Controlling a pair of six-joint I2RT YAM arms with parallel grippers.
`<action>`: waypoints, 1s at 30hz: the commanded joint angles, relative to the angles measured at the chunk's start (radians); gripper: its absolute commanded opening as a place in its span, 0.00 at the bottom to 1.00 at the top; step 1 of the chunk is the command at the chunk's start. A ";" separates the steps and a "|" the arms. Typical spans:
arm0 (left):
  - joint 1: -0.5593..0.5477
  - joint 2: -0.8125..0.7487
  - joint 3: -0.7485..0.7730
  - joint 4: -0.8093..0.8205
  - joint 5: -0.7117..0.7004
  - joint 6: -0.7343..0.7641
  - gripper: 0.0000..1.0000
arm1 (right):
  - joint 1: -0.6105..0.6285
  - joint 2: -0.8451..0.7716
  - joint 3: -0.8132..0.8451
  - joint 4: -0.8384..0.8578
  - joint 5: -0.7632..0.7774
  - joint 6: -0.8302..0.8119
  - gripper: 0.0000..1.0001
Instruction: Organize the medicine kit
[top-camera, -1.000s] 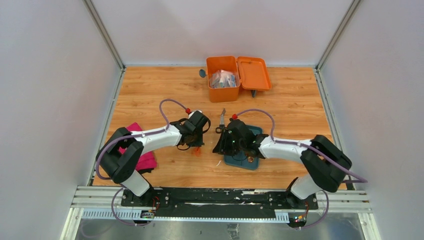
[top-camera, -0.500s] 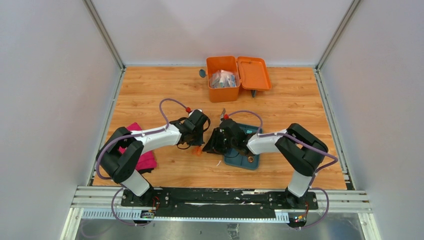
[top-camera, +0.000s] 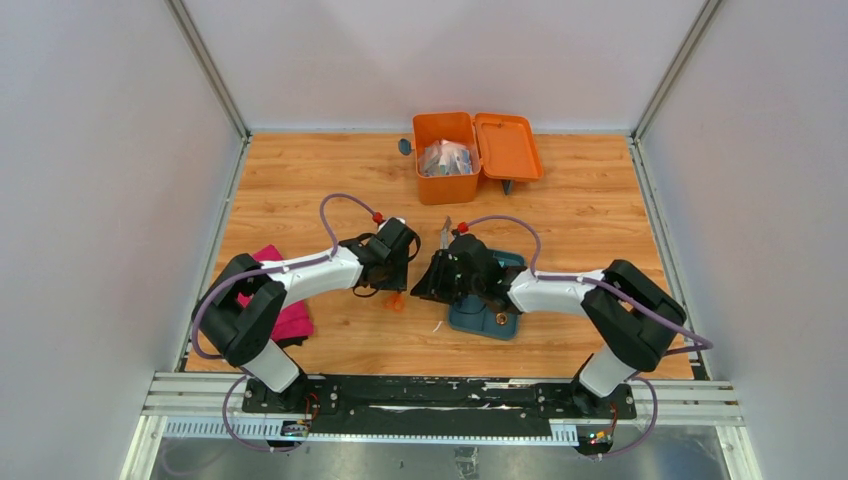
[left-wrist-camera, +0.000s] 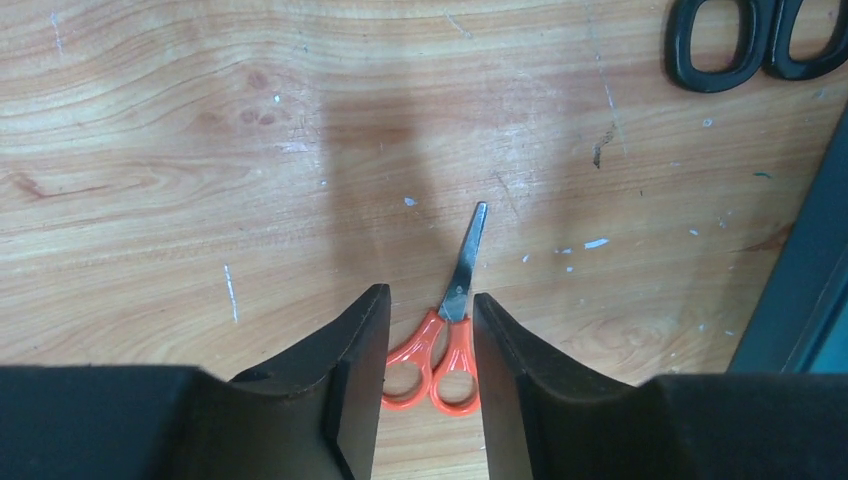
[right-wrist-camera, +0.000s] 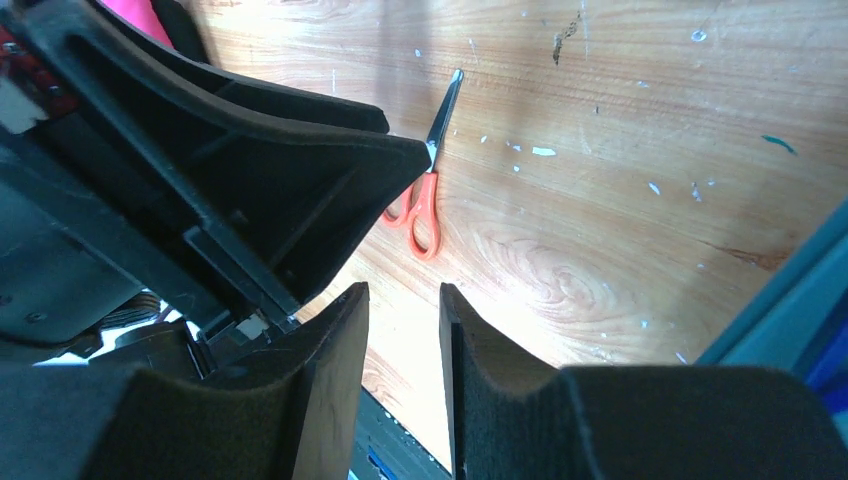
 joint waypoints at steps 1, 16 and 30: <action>-0.002 -0.024 0.021 -0.030 -0.022 0.037 0.43 | 0.010 -0.042 -0.030 -0.062 0.057 -0.026 0.38; -0.060 0.078 0.065 -0.061 -0.083 0.064 0.44 | 0.010 -0.088 -0.066 -0.082 0.078 -0.021 0.37; -0.093 0.097 0.060 -0.087 -0.120 0.066 0.19 | 0.010 -0.090 -0.072 -0.081 0.080 -0.014 0.37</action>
